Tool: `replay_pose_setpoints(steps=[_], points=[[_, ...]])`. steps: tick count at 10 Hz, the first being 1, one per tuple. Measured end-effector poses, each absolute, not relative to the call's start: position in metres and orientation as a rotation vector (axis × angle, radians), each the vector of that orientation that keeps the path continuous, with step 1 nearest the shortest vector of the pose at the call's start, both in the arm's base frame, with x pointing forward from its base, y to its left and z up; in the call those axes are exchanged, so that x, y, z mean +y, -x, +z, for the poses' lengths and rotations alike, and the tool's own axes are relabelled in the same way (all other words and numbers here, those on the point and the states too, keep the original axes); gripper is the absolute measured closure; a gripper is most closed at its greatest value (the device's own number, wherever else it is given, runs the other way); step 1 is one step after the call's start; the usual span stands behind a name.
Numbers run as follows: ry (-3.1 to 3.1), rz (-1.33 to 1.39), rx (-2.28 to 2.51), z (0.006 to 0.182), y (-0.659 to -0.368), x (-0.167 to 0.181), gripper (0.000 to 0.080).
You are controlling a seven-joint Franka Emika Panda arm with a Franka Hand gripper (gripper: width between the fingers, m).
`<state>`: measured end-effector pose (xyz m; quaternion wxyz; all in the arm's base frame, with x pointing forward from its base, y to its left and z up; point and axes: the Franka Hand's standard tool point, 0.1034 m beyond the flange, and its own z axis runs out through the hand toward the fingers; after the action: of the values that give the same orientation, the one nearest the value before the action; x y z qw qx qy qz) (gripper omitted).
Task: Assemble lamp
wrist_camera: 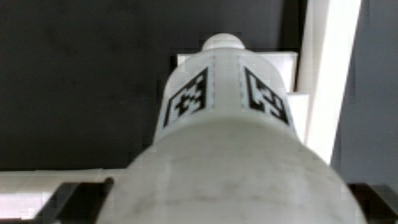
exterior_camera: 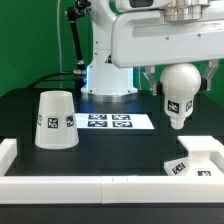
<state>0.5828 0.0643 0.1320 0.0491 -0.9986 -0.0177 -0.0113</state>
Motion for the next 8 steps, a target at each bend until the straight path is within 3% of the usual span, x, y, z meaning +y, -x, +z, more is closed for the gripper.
replay_pose_setpoints(steps=[2,6,8], points=[[3.046,-0.036,-0.101,0.134,-0.584,0.064,0.0223],[3.04,-0.113,-0.229,0.156,-0.62,0.074,0.0223],[3.043,-0.149,-0.223,0.151,-0.618,0.072,0.0223]])
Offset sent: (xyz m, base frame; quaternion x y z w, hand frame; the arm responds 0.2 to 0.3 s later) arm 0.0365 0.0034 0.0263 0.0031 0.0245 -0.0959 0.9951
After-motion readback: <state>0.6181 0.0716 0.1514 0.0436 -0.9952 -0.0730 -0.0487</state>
